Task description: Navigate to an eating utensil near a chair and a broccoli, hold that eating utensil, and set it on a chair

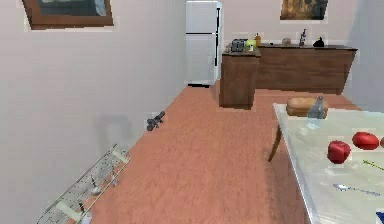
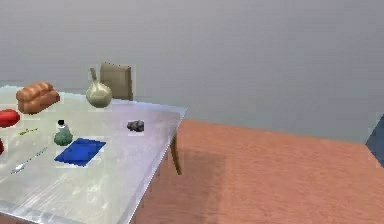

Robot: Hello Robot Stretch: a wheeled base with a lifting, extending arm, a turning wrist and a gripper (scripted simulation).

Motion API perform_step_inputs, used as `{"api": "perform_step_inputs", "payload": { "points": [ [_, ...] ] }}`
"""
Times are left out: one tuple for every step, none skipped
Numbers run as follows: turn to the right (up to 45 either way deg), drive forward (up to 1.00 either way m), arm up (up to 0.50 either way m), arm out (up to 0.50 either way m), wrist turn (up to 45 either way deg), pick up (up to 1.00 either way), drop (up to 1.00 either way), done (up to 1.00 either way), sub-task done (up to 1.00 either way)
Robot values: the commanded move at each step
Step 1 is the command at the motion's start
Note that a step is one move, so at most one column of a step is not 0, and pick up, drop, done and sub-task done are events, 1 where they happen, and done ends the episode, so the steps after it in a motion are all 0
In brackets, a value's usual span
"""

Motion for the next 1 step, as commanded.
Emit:
{"api": "perform_step_inputs", "payload": {
  "points": [
    [15.0,0.0,0.0,0.0,0.0,0.0,0.0,0.0,0.0]
  ]
}}
